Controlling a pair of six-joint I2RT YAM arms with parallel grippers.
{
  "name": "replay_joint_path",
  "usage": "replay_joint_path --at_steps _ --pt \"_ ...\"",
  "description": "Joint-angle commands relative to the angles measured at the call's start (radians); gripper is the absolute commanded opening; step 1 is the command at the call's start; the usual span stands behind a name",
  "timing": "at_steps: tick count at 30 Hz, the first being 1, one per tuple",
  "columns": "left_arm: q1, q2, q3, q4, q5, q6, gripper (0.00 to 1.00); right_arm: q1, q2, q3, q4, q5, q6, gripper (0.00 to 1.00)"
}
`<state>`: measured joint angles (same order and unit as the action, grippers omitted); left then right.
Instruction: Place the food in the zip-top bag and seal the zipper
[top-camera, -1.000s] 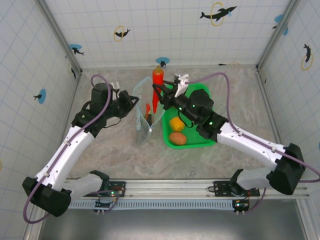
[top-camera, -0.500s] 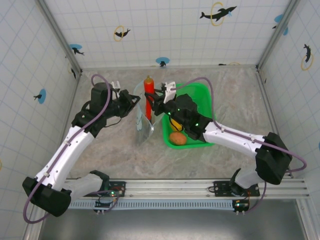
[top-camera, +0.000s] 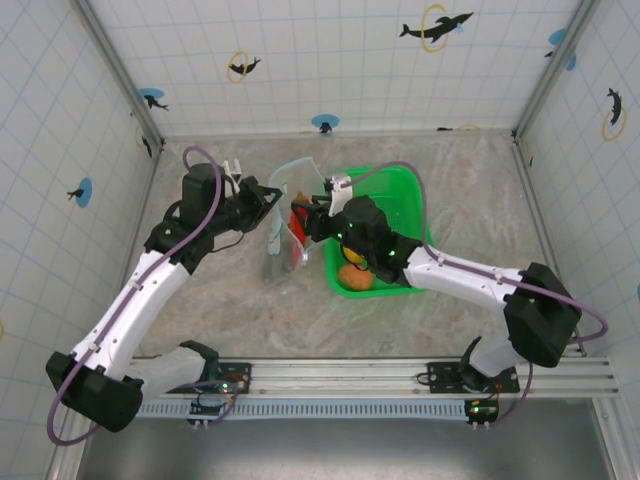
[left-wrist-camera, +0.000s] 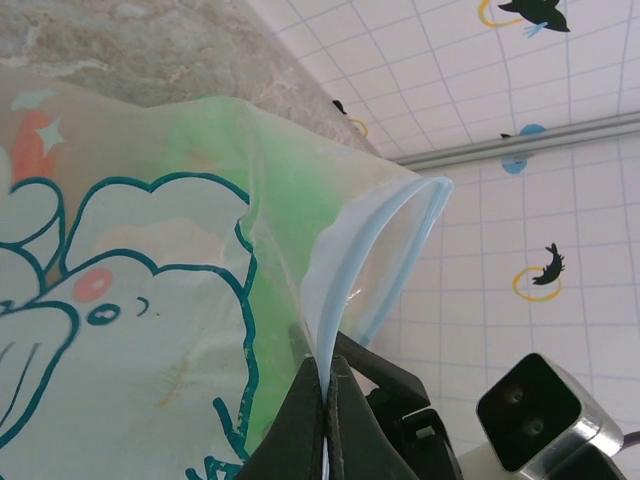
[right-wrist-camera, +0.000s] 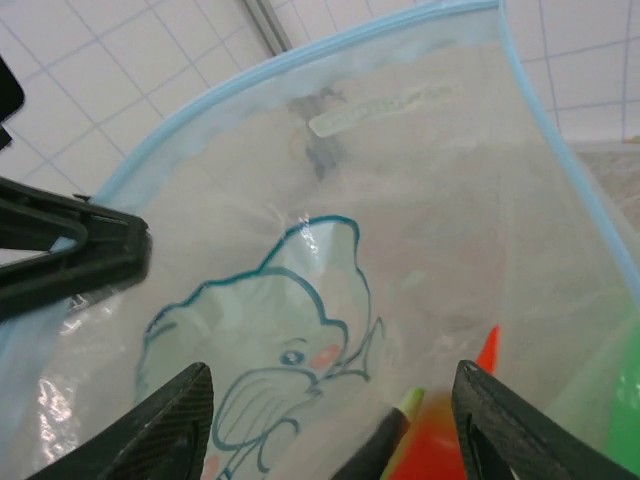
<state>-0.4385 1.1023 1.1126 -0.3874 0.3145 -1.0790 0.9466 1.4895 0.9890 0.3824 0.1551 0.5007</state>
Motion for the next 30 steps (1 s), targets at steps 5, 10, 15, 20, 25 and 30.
replay_joint_path --at_steps 5,10,15,20,25,30 --pt "-0.003 -0.007 -0.011 0.022 0.008 -0.008 0.0 -0.022 -0.033 -0.002 -0.035 -0.003 0.01 0.68" --pt "-0.002 -0.01 -0.023 0.006 -0.004 0.006 0.0 -0.044 -0.073 0.019 -0.075 -0.016 -0.028 0.66" --pt "0.0 -0.019 -0.042 -0.012 -0.034 -0.004 0.0 -0.092 -0.111 0.05 -0.139 -0.136 -0.035 0.63" --pt "0.004 -0.022 -0.022 0.0 -0.016 -0.02 0.0 -0.162 -0.162 0.058 -0.252 -0.125 0.014 0.59" --pt "0.083 0.021 -0.053 0.001 0.067 -0.024 0.0 -0.252 -0.183 0.078 -0.47 -0.137 0.04 0.61" --pt "0.168 0.026 -0.094 0.03 0.125 -0.041 0.0 -0.373 -0.224 -0.05 -0.557 -0.184 0.074 0.68"
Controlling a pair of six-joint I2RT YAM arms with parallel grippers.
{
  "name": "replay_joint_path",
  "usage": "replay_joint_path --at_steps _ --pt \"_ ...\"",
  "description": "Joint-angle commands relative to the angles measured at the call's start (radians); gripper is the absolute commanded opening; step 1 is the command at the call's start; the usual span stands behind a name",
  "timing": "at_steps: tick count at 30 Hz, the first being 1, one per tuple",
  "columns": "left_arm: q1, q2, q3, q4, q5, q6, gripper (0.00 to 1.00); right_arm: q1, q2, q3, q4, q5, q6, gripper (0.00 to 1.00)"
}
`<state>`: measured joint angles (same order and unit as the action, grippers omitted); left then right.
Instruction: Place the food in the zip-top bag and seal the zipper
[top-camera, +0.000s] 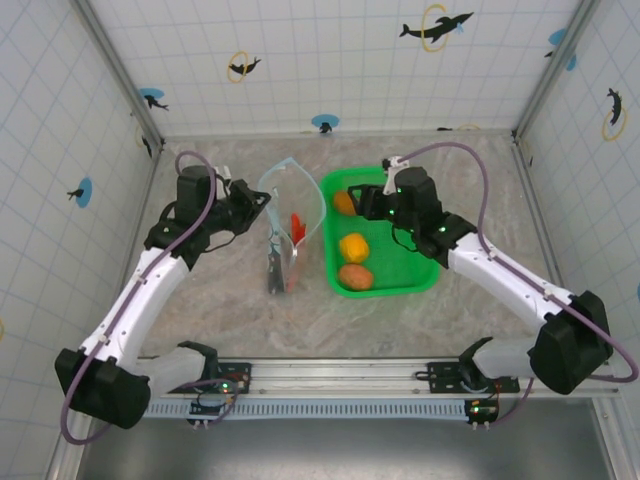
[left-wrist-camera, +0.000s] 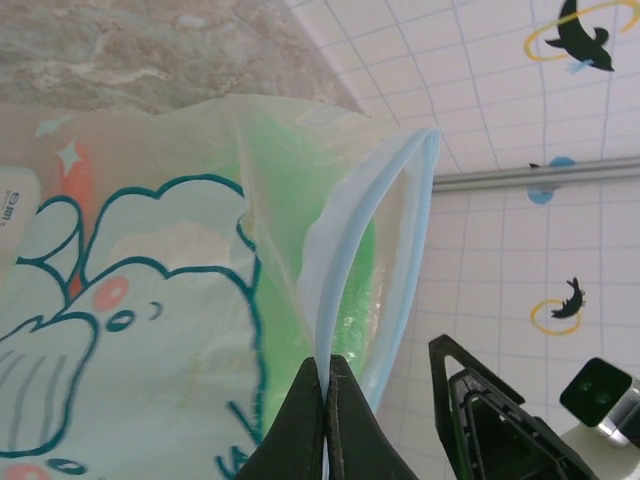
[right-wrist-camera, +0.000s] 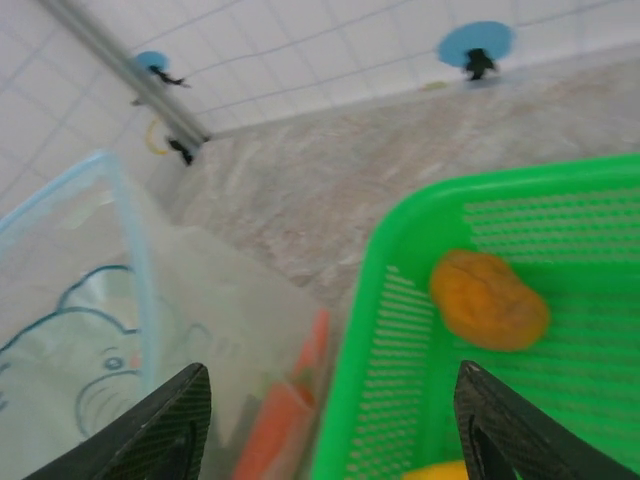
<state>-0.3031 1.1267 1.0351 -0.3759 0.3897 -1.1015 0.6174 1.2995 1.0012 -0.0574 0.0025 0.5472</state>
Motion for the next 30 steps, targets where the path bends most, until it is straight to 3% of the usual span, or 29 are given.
replay_joint_path --at_steps 1,8,12,22,26,30 --pt "0.041 -0.001 -0.018 0.019 0.048 -0.018 0.0 -0.058 -0.027 -0.079 -0.13 -0.056 0.02 0.7" --pt "0.053 0.005 -0.007 0.019 0.077 -0.017 0.0 -0.045 0.097 -0.114 -0.183 -0.143 -0.07 0.97" --pt "0.052 -0.008 -0.004 0.011 0.074 -0.016 0.0 -0.032 0.181 -0.106 -0.169 -0.17 -0.096 0.99" --pt "0.05 -0.031 -0.026 0.014 0.087 -0.018 0.0 -0.018 0.385 -0.007 -0.168 -0.272 -0.119 0.97" --pt "0.052 -0.031 -0.032 0.014 0.084 -0.015 0.0 -0.023 0.402 -0.027 -0.097 -0.296 -0.09 0.91" --pt "0.053 -0.028 -0.035 0.017 0.087 -0.015 0.0 -0.038 0.415 -0.025 -0.078 -0.304 -0.072 0.77"
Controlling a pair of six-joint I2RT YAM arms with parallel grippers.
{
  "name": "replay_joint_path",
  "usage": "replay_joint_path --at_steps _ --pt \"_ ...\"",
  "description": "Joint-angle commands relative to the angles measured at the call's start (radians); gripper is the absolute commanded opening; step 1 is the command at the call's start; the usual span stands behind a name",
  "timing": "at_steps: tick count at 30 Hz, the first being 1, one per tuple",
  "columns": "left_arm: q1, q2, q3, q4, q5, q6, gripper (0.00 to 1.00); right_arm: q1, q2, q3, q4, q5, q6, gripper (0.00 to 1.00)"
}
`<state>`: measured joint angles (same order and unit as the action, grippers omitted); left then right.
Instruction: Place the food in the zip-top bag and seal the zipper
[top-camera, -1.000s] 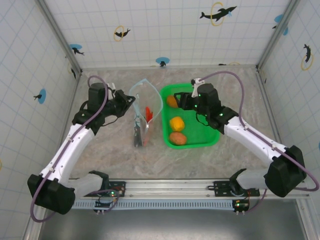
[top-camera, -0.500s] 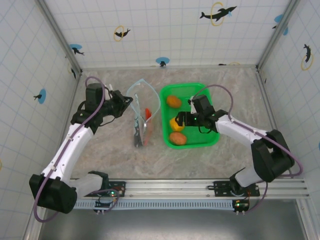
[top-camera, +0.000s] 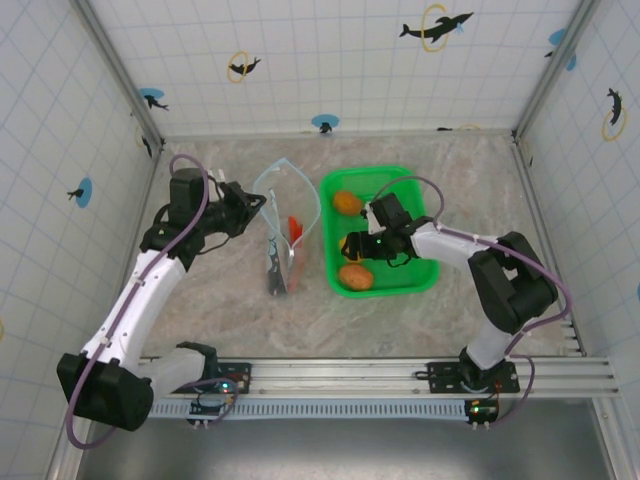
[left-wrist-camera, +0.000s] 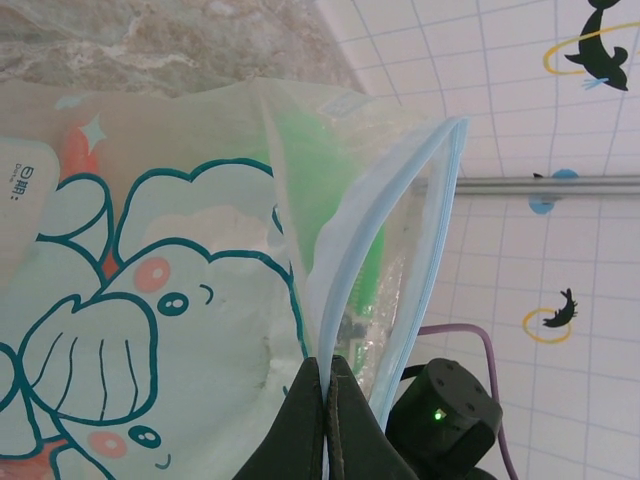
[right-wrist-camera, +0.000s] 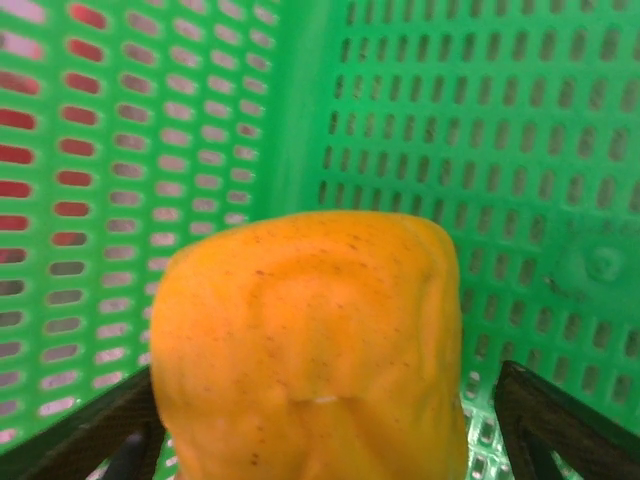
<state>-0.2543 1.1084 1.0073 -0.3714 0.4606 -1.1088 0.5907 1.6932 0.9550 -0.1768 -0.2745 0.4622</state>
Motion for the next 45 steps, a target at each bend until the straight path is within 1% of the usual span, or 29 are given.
replay_joint_path --at_steps 1,5,8,10,17,22,25,30,34,38,41,45 --pt "0.004 -0.01 -0.007 0.014 0.017 -0.008 0.0 -0.012 0.022 0.022 0.043 -0.027 0.015 0.74" --pt "0.003 -0.004 -0.001 0.015 0.018 -0.003 0.0 -0.018 -0.004 0.013 0.042 -0.012 0.015 0.67" --pt "-0.002 0.004 0.006 0.017 0.027 -0.002 0.0 -0.027 -0.041 0.01 0.031 -0.006 0.012 0.66" --pt "-0.014 0.01 0.018 0.017 0.026 -0.002 0.0 -0.038 -0.079 0.003 0.025 0.004 0.012 0.64" --pt "-0.064 0.042 0.069 0.018 0.02 -0.013 0.0 -0.069 -0.263 -0.007 0.021 0.05 0.018 0.61" --pt "-0.081 0.05 0.085 0.018 0.006 -0.02 0.0 -0.067 -0.377 0.047 0.042 0.077 0.034 0.58" --pt "-0.083 0.05 0.085 0.019 0.003 -0.025 0.0 -0.038 -0.412 0.111 0.062 0.071 0.03 0.58" --pt "-0.093 0.057 0.094 0.024 0.006 -0.033 0.0 0.077 -0.372 0.277 0.034 0.101 -0.004 0.58" --pt "-0.097 0.063 0.104 0.025 0.003 -0.034 0.0 0.167 -0.279 0.404 -0.003 0.122 -0.033 0.58" --pt "-0.1 0.064 0.108 0.024 0.001 -0.034 0.0 0.23 -0.175 0.477 -0.054 0.155 -0.059 0.59" --pt "-0.1 0.06 0.112 0.024 0.001 -0.035 0.0 0.263 -0.13 0.473 -0.076 0.209 -0.065 0.59" --pt "-0.1 0.057 0.12 0.025 0.004 -0.037 0.0 0.299 -0.105 0.4 -0.054 0.265 -0.046 0.59"
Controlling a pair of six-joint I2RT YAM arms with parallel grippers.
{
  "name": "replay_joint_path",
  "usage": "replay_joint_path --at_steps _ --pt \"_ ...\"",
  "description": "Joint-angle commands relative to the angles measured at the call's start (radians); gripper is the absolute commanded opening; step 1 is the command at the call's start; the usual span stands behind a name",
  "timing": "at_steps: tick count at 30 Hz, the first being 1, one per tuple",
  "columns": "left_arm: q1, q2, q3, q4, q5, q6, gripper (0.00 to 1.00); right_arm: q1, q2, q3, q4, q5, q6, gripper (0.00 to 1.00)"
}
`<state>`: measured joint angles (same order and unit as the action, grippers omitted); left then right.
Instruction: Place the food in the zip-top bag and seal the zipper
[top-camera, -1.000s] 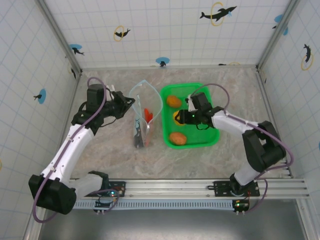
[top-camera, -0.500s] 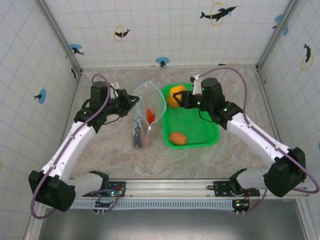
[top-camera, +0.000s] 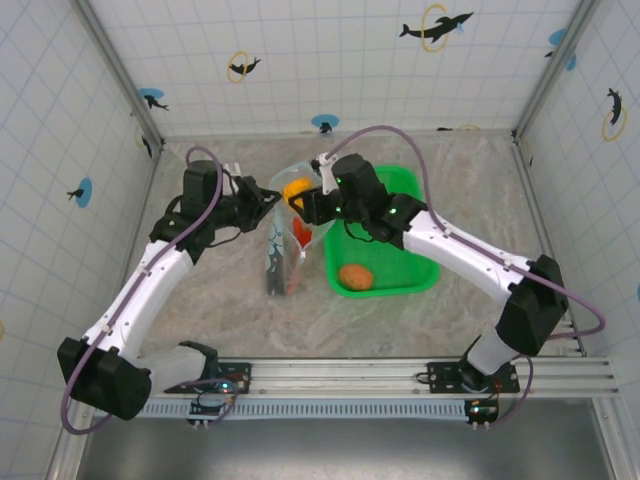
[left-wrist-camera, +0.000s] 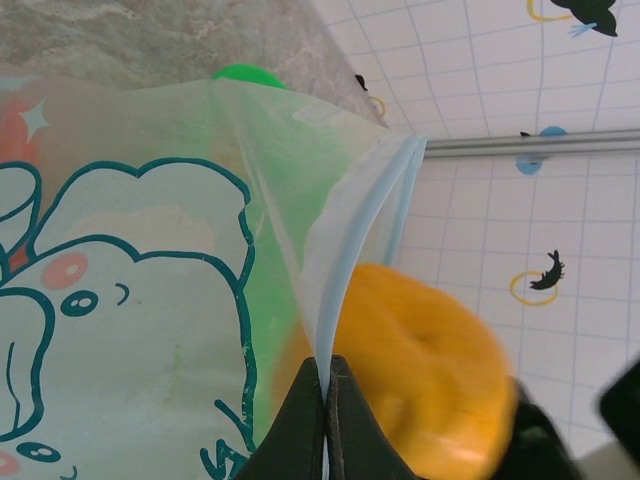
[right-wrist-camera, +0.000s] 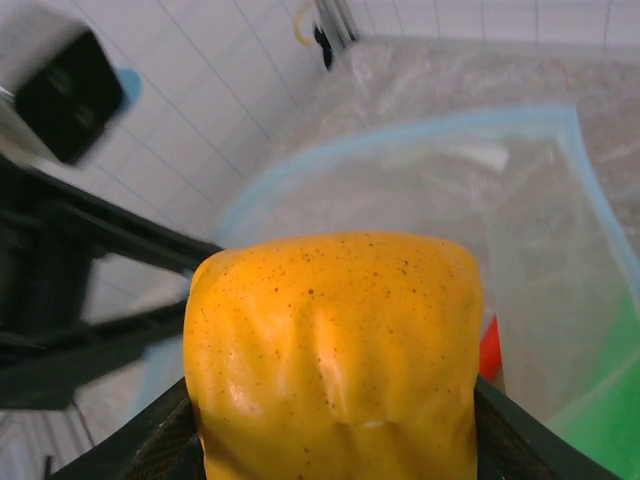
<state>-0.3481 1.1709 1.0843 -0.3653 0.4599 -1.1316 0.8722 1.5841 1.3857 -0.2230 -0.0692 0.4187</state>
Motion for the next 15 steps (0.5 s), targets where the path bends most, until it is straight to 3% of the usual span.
replay_joint_path --at_steps 1,10,15 --pt "-0.006 -0.004 0.045 0.02 0.007 -0.014 0.0 0.027 0.014 -0.04 -0.009 0.076 0.001 0.59" --pt "-0.008 -0.007 0.034 0.032 0.016 -0.018 0.0 0.039 0.122 0.028 -0.085 0.182 0.004 0.62" --pt "-0.008 -0.008 0.026 0.042 0.019 -0.028 0.0 0.039 0.149 0.059 -0.103 0.2 0.002 0.76"
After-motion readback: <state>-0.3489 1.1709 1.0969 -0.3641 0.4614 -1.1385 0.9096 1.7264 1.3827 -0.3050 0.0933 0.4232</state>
